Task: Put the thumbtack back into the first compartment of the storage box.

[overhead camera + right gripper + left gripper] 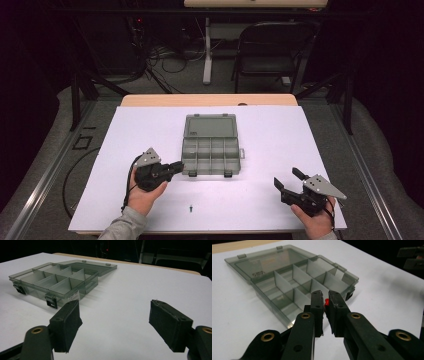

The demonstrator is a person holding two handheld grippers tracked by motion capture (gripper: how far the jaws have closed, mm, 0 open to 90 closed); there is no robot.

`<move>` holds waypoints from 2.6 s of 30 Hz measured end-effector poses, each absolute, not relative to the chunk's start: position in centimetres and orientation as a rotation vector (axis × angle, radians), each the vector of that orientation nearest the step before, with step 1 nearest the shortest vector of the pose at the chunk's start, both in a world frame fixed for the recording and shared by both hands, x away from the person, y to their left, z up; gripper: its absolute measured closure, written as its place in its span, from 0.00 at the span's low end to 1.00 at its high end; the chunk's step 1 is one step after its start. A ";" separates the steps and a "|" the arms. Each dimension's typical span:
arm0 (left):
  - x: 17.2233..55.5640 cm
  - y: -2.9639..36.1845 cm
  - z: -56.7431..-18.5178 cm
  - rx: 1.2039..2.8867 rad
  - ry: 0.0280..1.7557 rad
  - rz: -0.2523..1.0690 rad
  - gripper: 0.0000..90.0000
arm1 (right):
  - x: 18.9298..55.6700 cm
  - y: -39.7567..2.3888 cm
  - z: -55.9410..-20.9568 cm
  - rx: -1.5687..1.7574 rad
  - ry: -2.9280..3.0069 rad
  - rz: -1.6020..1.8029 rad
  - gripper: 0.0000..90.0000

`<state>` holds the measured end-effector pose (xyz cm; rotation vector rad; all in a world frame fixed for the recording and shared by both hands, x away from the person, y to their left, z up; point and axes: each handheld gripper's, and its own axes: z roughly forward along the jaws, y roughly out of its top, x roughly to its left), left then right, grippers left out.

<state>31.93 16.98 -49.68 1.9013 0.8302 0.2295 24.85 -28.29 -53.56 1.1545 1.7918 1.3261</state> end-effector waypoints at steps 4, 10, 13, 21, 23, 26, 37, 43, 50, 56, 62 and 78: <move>33.0 16.5 -48.5 1.899 0.821 0.243 0.92 | 24.9 -28.3 -53.6 1.156 1.793 1.328 0.27; 34.7 15.9 -47.7 1.906 0.836 0.231 0.92 | 24.9 -28.3 -53.6 1.155 1.791 1.327 0.27; 35.6 15.6 -47.5 1.919 0.843 0.238 0.92 | 24.9 -28.3 -53.6 1.155 1.792 1.327 0.27; 37.9 14.7 -48.1 1.944 0.890 0.239 0.92 | 24.9 -28.3 -53.6 1.157 1.796 1.332 0.27; 38.4 14.4 -48.3 1.949 0.899 0.250 0.92 | 24.9 -28.3 -53.6 1.153 1.796 1.331 0.27; 39.1 14.0 -48.7 1.959 0.919 0.253 0.92 | 24.9 -28.3 -53.6 1.156 1.796 1.331 0.27; 41.4 13.1 -50.6 2.001 0.997 0.259 0.92 | 24.9 -28.3 -53.6 1.160 1.804 1.330 0.27; 42.3 13.1 -51.6 2.015 1.044 0.259 0.92 | 24.9 -28.4 -53.6 1.159 1.807 1.329 0.27; 42.6 13.0 -52.1 2.040 1.064 0.269 0.92 | 24.9 -28.4 -53.6 1.156 1.803 1.330 0.27; 42.8 13.0 -52.4 2.053 1.073 0.272 0.92 | 24.9 -28.4 -53.6 1.159 1.807 1.331 0.27; 42.8 13.0 -52.4 2.055 1.078 0.271 0.92 | 24.9 -28.4 -53.6 1.156 1.806 1.332 0.27; 42.0 13.2 -51.5 1.987 1.063 0.292 0.74 | 24.9 -28.4 -53.6 1.157 1.805 1.329 0.27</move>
